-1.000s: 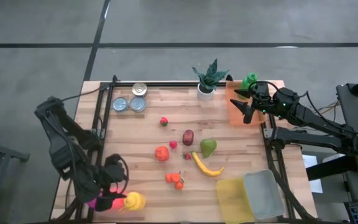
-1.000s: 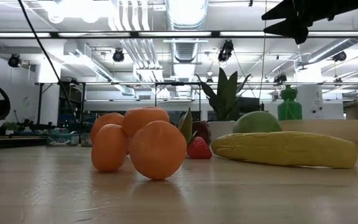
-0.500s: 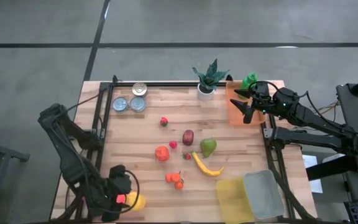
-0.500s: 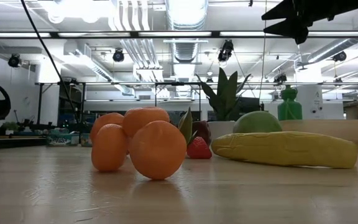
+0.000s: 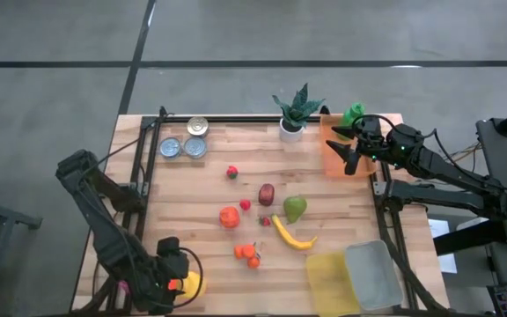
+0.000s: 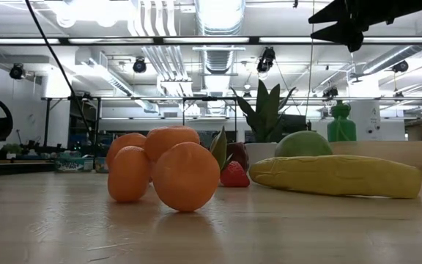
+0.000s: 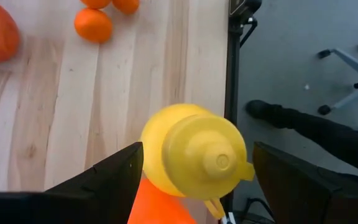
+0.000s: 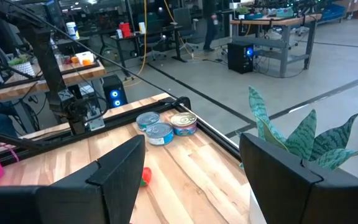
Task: Pick & Place Food Item
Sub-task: Put the yellow water bottle into the orange bin
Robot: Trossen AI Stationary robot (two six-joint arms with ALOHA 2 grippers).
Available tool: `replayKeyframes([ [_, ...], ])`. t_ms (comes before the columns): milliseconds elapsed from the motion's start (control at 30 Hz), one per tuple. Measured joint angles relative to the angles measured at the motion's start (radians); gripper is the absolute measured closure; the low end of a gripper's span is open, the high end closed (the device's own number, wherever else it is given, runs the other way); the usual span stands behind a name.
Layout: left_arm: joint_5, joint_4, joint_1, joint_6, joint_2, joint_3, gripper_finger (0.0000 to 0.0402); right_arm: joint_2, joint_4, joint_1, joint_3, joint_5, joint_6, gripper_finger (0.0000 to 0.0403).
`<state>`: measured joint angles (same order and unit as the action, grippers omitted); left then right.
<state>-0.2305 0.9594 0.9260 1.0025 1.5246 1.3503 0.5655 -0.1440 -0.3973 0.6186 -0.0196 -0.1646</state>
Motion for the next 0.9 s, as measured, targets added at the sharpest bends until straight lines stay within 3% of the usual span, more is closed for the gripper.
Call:
replayKeyframes([
  [667,-0.008,-0.049,0.000,-0.001,-0.002,-0.049,0.0097,0.000,0.000,0.000,0.000,0.000,0.000,0.0143],
  [900,-0.005,-0.072,0.000,0.020,-0.002,-0.098,0.0117,0.000,0.000,0.000,0.000,0.000,0.000,0.0143],
])
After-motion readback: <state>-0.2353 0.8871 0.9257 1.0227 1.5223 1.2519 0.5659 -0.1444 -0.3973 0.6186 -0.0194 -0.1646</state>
